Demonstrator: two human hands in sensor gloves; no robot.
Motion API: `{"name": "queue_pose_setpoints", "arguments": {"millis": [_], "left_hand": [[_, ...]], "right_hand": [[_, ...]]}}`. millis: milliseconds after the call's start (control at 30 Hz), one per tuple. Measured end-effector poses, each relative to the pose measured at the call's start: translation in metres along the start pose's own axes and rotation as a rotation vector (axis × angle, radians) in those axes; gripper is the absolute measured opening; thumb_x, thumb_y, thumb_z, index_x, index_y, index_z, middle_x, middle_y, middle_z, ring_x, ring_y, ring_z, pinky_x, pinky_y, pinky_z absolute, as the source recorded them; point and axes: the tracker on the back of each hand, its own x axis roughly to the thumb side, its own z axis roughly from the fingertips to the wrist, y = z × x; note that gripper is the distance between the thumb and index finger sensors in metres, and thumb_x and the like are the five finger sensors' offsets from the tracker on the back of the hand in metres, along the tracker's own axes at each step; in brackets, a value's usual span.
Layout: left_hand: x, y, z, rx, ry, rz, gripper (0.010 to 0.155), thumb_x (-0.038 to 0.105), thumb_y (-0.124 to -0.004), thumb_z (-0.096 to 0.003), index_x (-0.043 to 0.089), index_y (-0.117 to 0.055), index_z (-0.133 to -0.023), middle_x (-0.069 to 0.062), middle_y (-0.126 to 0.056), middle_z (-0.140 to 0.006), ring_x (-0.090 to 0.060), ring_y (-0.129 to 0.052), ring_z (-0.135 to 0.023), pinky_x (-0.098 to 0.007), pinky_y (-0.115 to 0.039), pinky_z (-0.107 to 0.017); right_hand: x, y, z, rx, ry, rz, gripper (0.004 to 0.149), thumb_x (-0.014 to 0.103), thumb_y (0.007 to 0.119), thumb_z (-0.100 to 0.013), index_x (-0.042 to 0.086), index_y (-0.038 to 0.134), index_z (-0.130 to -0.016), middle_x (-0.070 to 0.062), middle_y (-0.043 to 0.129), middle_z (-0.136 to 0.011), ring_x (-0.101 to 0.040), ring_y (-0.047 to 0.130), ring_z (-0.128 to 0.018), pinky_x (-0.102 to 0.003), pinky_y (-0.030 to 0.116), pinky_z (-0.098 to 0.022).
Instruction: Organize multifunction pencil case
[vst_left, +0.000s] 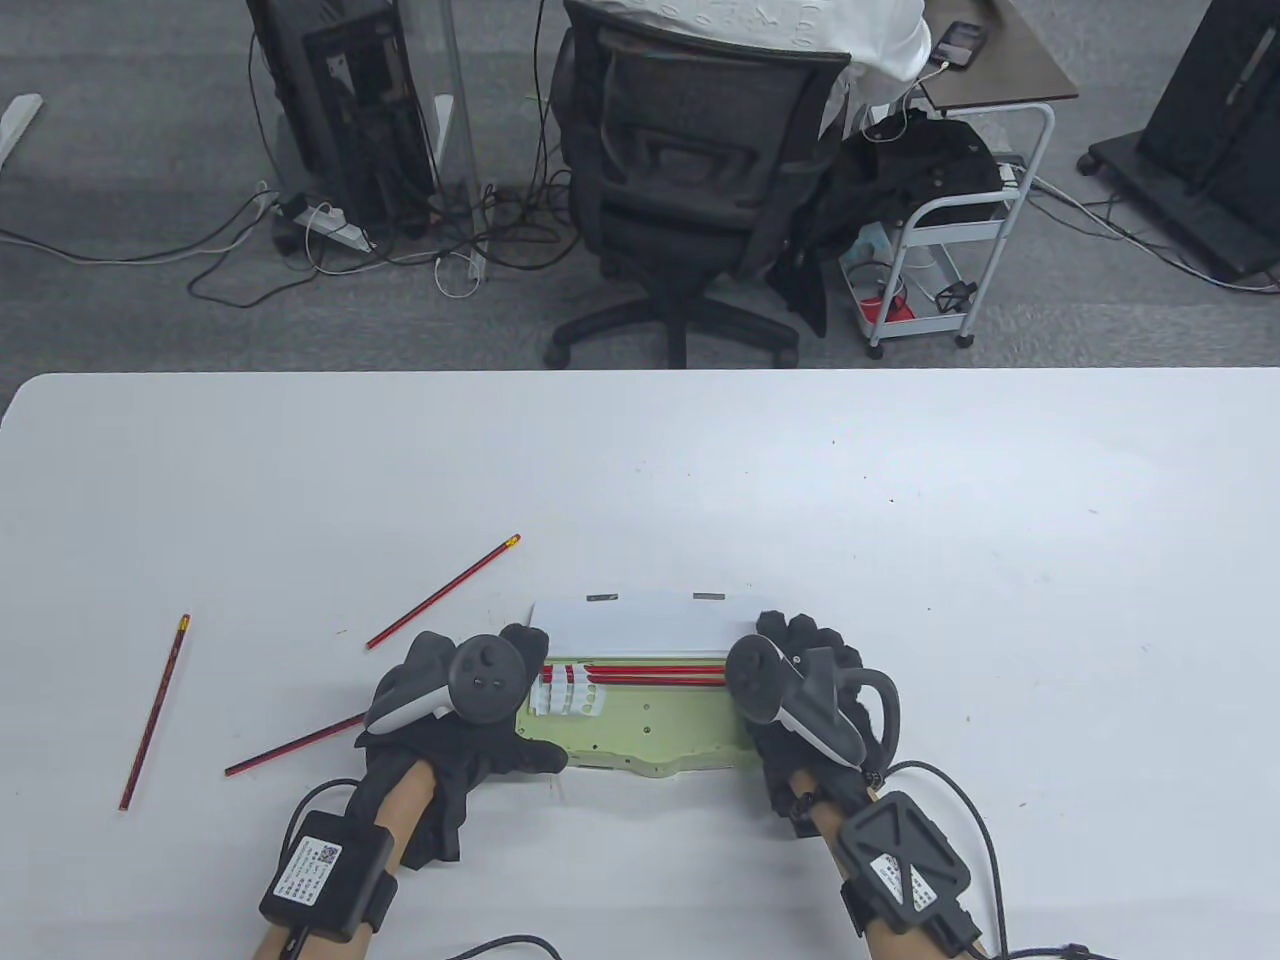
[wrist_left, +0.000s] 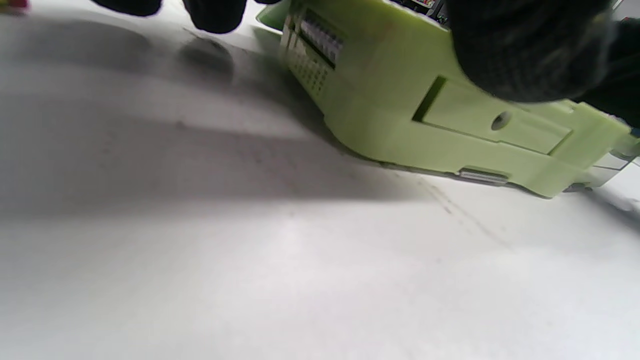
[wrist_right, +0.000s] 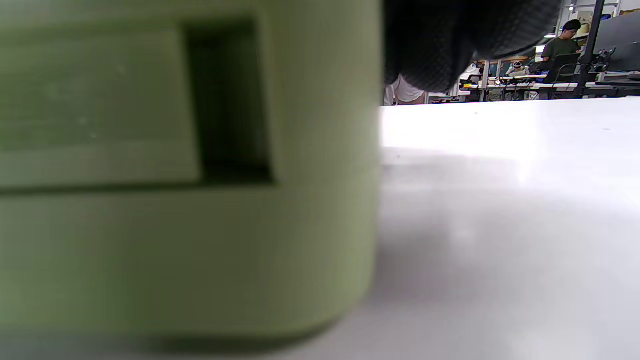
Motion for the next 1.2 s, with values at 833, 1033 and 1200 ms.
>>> {"name": "queue_pose_setpoints", "arguments": {"millis": [833, 1033, 1200], "left_hand": [[0.002, 0.0, -0.001, 0.001, 0.006, -0.008, 0.115, 0.064, -0.08, -0.0368, 0.008, -0.017, -0.115, -0.027, -0.024, -0.123, -0.052, -0.048, -0.113, -0.077, -0.049, -0.071], [0.002, 0.0, -0.001, 0.002, 0.007, -0.01, 0.115, 0.064, -0.08, -0.0368, 0.008, -0.017, -0.115, -0.027, -0.024, -0.123, -0.052, -0.048, -0.113, -0.077, -0.049, -0.071], [0.002, 0.0, -0.001, 0.0, 0.006, -0.011, 0.115, 0.063, -0.08, -0.0367, 0.008, -0.017, -0.115, -0.027, -0.025, -0.123, -0.053, -0.048, -0.113, -0.077, -0.049, -0.071]], "right_hand": [[-0.003, -0.002, -0.005, 0.125, -0.025, -0.051, 0.063, 0.03, 0.062, -0.058, -0.004, 0.048, -0.109, -0.041, 0.052, -0.104, -0.065, 0.064, -0.089, -0.072, 0.059, -0.065], [-0.03, -0.019, -0.004, 0.105, -0.014, -0.134, 0.064, 0.032, 0.063, -0.058, -0.003, 0.048, -0.109, -0.039, 0.051, -0.106, -0.064, 0.061, -0.092, -0.072, 0.057, -0.067], [-0.059, -0.03, -0.002, 0.131, -0.117, -0.346, 0.074, 0.04, 0.065, -0.056, -0.003, 0.042, -0.111, -0.039, 0.04, -0.109, -0.068, 0.045, -0.097, -0.075, 0.046, -0.068]]}}
